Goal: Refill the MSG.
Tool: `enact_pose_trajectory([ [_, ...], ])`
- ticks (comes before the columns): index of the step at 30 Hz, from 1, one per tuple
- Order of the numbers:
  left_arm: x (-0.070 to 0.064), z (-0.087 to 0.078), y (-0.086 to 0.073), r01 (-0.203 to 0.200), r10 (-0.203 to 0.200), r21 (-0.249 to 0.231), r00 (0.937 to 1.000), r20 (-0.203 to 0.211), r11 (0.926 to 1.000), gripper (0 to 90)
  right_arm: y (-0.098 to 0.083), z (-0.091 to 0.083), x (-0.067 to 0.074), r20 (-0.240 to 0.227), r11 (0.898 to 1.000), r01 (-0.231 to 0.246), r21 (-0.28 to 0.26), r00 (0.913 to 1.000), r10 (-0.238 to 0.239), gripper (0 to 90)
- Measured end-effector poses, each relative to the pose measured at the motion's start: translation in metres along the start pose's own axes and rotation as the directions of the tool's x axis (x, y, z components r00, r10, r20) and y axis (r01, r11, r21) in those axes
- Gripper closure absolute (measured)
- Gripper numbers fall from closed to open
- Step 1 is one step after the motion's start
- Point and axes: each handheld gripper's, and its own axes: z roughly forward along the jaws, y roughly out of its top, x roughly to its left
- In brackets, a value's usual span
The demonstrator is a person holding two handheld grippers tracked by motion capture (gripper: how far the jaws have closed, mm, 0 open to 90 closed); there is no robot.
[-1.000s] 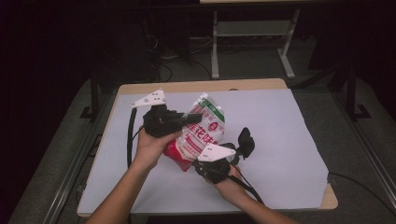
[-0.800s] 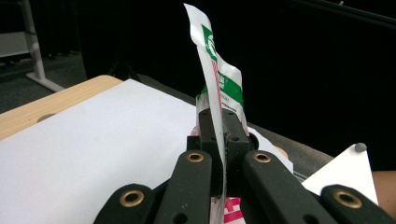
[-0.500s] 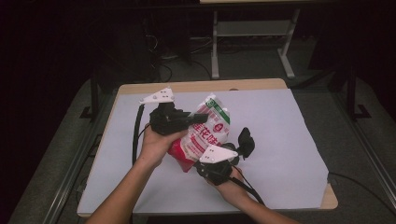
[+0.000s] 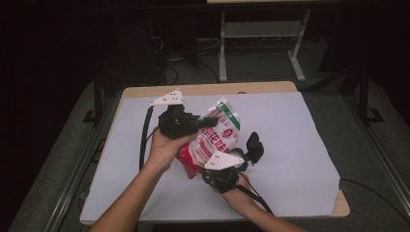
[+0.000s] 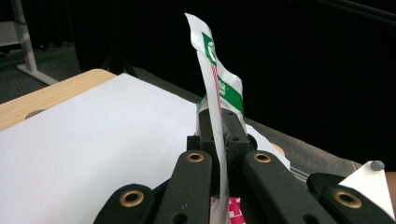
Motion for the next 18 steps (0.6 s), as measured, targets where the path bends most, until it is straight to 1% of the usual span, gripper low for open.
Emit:
enact_pose_trajectory([
  [1,0.0,0.001,0.0,0.003,-0.003,0.0,1.0,0.0,1.0,90.0,0.0,0.0,0.0,-0.001,1.0,0.0,0.001,1.0,0.0,90.0],
  [8,-0.002,0.008,0.002,-0.006,0.005,0.023,0.9999,0.012,0.9997,90.0,-0.001,0.001,0.001,0.004,1.0,0.003,0.004,1.0,-0.003,90.0],
  [11,-0.002,0.011,0.003,-0.009,0.009,0.03,0.9999,0.01,0.9995,90.0,-0.001,0.001,0.001,0.005,1.0,0.003,0.002,1.0,-0.003,90.0],
  [13,-0.002,0.012,0.003,-0.01,0.009,0.034,0.9999,0.007,0.9994,90.0,-0.001,0.002,0.001,0.003,1.0,-0.006,0.004,1.0,0.006,90.0],
  [18,-0.002,0.014,0.004,-0.002,0.002,0.046,1.0,0.003,0.9989,90.0,-0.002,0.002,0.001,0.003,1.0,-0.012,0.002,0.9999,0.012,90.0],
])
